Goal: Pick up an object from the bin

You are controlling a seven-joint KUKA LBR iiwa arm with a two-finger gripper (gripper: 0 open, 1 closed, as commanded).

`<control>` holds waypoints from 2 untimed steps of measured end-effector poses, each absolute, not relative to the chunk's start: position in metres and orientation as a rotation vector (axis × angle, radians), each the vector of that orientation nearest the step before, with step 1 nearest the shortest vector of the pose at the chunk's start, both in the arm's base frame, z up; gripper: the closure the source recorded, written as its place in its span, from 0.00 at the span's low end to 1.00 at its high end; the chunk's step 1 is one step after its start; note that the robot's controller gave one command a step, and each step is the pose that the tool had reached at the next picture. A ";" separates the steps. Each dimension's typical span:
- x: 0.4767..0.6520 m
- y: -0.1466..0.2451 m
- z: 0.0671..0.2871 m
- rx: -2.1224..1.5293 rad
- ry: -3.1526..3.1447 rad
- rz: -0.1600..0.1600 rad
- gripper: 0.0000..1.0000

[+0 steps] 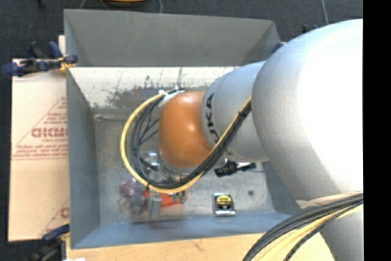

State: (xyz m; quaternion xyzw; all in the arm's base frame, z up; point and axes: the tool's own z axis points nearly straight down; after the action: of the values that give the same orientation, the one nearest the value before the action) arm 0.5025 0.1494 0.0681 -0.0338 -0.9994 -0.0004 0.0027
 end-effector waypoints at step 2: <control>0.506 0.110 0.227 0.273 -3.141 0.000 1.00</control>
Offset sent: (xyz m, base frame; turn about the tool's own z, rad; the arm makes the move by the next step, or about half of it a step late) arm 0.0000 0.0000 0.0000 0.0000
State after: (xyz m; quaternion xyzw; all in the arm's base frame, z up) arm 0.5064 0.1098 0.2273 0.0867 -0.9962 0.0001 -0.0056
